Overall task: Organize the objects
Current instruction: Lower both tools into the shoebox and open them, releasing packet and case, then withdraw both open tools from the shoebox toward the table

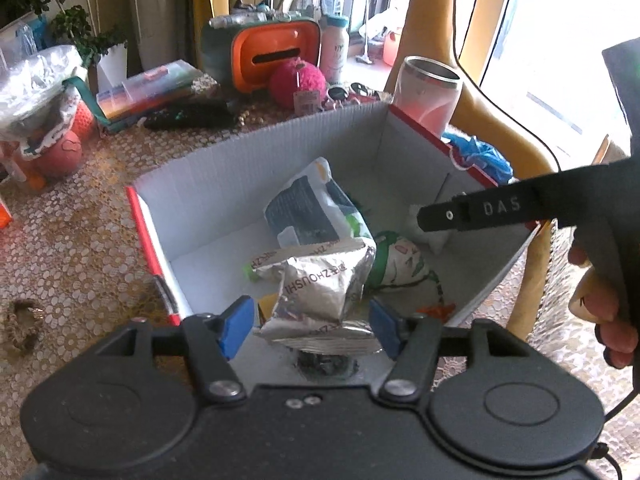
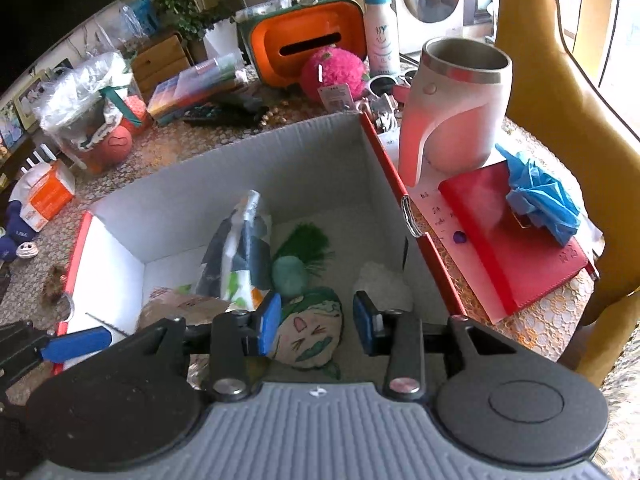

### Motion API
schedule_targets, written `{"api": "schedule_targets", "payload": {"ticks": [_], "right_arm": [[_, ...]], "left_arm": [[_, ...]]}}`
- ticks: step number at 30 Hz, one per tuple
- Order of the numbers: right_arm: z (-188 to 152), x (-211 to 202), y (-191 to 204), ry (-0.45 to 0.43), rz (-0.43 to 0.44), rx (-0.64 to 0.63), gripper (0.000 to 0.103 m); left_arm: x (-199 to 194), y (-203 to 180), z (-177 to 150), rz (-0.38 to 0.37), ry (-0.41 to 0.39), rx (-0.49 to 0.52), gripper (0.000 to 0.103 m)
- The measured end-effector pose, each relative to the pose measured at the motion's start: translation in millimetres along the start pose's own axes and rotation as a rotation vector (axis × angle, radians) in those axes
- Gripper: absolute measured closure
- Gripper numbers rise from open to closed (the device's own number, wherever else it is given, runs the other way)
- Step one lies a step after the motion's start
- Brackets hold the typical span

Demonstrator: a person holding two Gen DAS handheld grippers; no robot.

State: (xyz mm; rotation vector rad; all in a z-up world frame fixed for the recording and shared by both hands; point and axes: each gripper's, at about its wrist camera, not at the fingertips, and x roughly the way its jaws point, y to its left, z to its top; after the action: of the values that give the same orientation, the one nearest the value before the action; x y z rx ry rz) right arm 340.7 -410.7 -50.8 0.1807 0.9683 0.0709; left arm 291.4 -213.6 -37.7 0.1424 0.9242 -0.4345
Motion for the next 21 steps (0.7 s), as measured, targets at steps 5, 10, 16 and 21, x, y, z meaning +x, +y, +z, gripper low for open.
{"api": "schedule_targets", "payload": {"ticks": [5, 10, 16, 21], "right_arm": [[-7.1, -19.5, 6.8, -0.022, 0.013, -0.012, 0.059], [-17.3, -42.2, 16.6, -0.049, 0.034, -0.022, 0.058], [-30.6, -71.9, 33.1, -0.081, 0.083, -0.045, 0.058], [-44.5, -93.1, 54.7, -0.104, 0.111, -0.091, 0.056]], "left_arm": [[-19.9, 6.9, -4.6, 0.0, -0.027, 0.0, 0.039], [-43.5, 19.7, -12.8, 0.008, -0.057, -0.02, 0.039], [-71.6, 33.6, -24.7, 0.015, -0.1, -0.038, 0.039], [-95.2, 50.0, -38.8, 0.021, -0.128, -0.067, 0.037]]}}
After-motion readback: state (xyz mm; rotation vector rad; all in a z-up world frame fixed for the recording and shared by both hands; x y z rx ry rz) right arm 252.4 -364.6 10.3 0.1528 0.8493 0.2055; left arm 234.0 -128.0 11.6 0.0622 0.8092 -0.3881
